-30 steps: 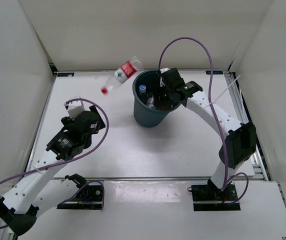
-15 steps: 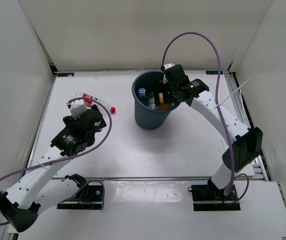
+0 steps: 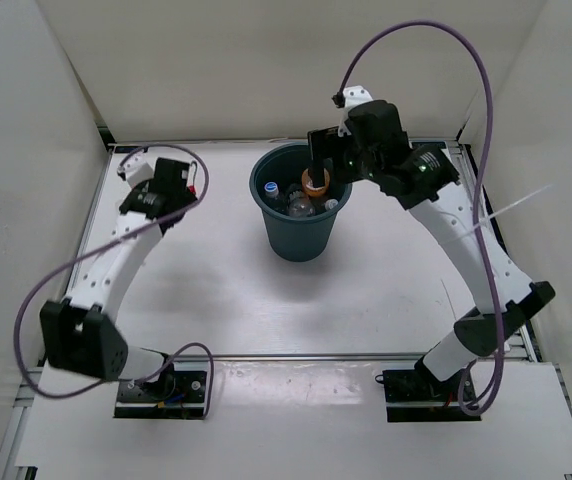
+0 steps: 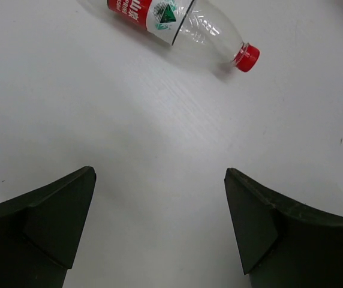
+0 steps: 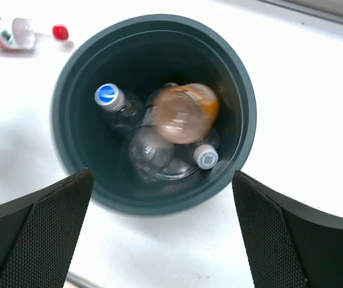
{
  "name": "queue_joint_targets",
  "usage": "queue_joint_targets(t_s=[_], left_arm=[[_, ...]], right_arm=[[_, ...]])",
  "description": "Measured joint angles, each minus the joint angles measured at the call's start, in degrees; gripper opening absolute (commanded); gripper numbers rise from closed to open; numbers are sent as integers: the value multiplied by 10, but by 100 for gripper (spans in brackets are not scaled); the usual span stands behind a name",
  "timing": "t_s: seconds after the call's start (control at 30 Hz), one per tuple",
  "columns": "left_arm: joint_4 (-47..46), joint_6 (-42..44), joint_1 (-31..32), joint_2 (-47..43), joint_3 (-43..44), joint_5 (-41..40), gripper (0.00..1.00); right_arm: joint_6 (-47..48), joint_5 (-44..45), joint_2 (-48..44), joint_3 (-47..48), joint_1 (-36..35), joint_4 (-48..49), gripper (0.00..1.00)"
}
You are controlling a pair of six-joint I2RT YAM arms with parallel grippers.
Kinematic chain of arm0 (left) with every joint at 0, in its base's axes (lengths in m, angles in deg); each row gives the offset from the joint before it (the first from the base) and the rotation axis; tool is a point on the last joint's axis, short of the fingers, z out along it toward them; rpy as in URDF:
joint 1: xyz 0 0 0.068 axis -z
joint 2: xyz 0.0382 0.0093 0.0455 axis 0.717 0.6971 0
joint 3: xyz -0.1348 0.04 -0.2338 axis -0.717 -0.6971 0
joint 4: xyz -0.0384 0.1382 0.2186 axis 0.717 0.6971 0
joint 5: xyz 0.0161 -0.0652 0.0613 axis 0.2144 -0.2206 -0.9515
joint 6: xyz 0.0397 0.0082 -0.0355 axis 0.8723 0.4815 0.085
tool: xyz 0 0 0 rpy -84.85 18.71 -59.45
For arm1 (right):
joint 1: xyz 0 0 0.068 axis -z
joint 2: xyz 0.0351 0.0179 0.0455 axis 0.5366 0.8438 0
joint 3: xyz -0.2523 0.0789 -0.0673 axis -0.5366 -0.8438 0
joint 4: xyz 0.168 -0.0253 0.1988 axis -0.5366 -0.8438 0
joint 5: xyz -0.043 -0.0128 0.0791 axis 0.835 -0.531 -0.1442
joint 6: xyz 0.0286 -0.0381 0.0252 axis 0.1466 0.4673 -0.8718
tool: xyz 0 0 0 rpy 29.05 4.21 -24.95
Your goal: Put the plastic bottles in the bin
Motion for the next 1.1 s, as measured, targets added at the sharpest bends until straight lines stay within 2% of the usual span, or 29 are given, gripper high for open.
queue_joint_targets(t_s=[0.17, 0.4, 0.57, 0.83, 0.93, 1.1], left_arm=[[0, -61, -71, 144, 113, 40, 100], [47, -183, -170, 371, 360, 96, 100], [6, -227, -231, 485, 441, 151, 100], [-95, -276, -291, 706, 635, 248, 100], [-142, -299, -297, 744, 666, 282, 100], [-184, -319, -297, 740, 632, 309, 100]], right_arm=[[-1, -9, -45, 0, -18, -12, 100], [-12, -43, -86, -9, -20, -35, 100], [-22, -63, -115, -50, -20, -39, 100], [-22, -73, -121, -105, 15, -51, 100], [-23, -80, -121, -117, 48, -62, 100], [-24, -89, -122, -118, 95, -66, 100]])
